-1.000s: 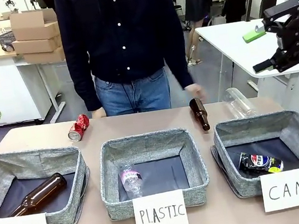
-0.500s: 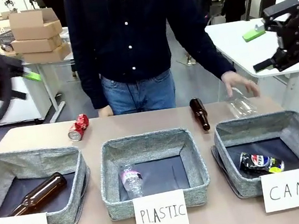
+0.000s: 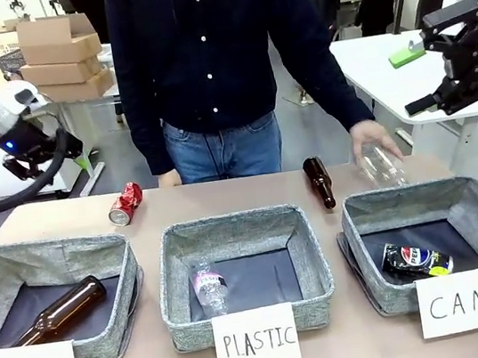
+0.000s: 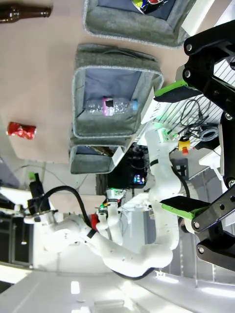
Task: Sort the can waste into the basket.
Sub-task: Pick up the can waste from the table and place it in the right Fabric basket.
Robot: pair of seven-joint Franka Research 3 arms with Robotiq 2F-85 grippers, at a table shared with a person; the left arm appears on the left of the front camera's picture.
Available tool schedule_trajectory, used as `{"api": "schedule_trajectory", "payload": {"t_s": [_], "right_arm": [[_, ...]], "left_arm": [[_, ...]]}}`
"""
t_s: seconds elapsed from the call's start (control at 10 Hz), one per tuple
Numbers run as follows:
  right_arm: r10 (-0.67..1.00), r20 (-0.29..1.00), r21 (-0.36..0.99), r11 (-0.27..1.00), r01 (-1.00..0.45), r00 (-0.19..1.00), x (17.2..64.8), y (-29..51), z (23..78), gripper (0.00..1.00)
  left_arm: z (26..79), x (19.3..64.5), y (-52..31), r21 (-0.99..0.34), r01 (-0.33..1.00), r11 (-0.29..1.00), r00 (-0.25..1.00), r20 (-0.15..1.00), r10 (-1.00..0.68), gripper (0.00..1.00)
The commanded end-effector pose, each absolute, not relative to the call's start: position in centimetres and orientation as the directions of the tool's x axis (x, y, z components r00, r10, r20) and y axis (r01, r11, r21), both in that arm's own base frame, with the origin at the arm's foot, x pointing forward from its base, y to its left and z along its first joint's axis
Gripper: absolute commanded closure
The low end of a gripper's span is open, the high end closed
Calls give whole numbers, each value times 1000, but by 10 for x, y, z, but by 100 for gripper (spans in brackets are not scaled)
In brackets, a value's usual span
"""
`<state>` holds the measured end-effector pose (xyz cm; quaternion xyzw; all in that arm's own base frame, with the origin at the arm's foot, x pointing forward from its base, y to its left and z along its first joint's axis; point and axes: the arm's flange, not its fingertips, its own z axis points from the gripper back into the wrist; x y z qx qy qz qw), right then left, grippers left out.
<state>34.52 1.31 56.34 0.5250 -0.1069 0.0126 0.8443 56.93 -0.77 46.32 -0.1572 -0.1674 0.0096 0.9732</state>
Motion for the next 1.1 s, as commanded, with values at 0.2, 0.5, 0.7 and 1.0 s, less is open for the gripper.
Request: {"api": "schedule_trajectory", "payload": {"t_s": [0.2, 0.5, 0.7, 1.0], "right_arm": [[-75, 208, 881, 447, -153, 975, 345, 10, 564, 0], [-75, 208, 881, 447, -153, 975, 345, 10, 564, 0], [-75, 208, 881, 447, -153, 975, 345, 10, 564, 0], [-75, 208, 881, 447, -153, 975, 345, 10, 564, 0]], "left_arm": [[463, 571, -6, -300, 40, 953, 937, 344, 68, 0], [423, 611, -39, -258, 125, 958, 968, 244, -61, 0], [394, 642, -65, -197, 140, 970, 980, 169, -107, 0], [345, 682, -99, -181, 211, 960, 976, 94, -197, 0]]}}
